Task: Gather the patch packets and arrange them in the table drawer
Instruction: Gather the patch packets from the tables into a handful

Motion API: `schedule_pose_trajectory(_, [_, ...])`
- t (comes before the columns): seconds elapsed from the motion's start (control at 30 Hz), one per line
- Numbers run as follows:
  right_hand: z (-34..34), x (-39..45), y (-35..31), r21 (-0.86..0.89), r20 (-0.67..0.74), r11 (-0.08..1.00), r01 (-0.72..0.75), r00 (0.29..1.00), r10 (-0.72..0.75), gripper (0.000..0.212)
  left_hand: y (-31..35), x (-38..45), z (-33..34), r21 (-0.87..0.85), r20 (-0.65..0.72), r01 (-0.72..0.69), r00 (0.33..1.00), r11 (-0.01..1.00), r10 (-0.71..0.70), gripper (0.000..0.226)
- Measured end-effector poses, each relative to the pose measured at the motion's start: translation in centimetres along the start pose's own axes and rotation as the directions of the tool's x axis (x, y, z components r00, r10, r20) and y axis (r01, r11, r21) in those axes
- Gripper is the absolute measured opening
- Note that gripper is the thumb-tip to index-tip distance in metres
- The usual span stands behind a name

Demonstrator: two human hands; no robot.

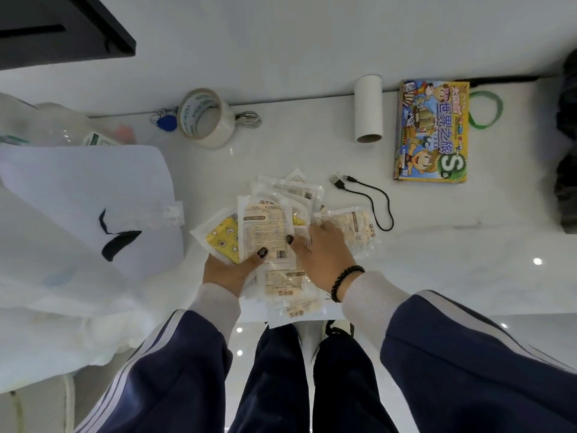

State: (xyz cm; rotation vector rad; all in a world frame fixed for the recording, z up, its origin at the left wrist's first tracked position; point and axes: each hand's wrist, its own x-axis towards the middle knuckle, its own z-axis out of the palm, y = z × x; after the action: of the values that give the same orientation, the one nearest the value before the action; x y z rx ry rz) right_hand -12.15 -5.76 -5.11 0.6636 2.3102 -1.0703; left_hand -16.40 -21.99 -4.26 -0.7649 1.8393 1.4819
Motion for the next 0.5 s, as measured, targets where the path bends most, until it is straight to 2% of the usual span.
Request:
schedule_pose_trajectory(0.1, [-1.6,-0.4,2.1,0.071,-0.158,0.995,0.071,0.986,-0.059,0.03,-0.3,0.2,-0.3,-0.042,0.001,0.014,1.0,0.999,-0.014,0.037])
schedule_pose_trajectory(0.17, [-2.6,-0.7,3.6,-0.049,-0.284,0.99,0.135,0.948,-0.143,0.037,-0.7,0.4,-0.6,-0.051,-0.007,0.024,1.0,0.998,-0.024,0.038])
schedule_pose_trajectory(0.2, [-3.0,-0.8,4.2,-0.147,-0.303,0.976,0.163,0.932,-0.201,0.044,-0.8,0.4,-0.8,-0.046,-0.012,0.024,1.0,0.999,-0.024,0.038])
schedule_pose_trajectory(0.23, [-3.2,-0.8,4.8,-0.232,-0.282,0.956,0.178,0.928,-0.242,0.053,-0.9,0.4,-1.0,-0.043,-0.02,0.022,1.0,0.999,-0.023,0.037])
schedule_pose_trajectory(0.33, [-3.6,-0.5,5.5,-0.414,-0.098,0.887,0.206,0.958,-0.268,0.081,-1.4,0.4,-1.6,-0.061,-0.047,0.017,0.999,0.998,-0.02,0.037])
schedule_pose_trajectory(0.43, [-4.5,0.7,5.3,-0.54,-0.01,0.799,0.266,0.947,-0.321,0.083,-1.5,-0.1,-2.2,-0.113,-0.084,0.003,0.996,0.994,-0.012,0.037])
schedule_pose_trajectory(0.5, [-5.6,1.5,5.0,-0.6,-0.005,0.764,0.237,0.954,-0.299,0.079,-1.5,-0.3,-2.7,-0.142,-0.097,-0.007,0.995,0.99,-0.007,0.039])
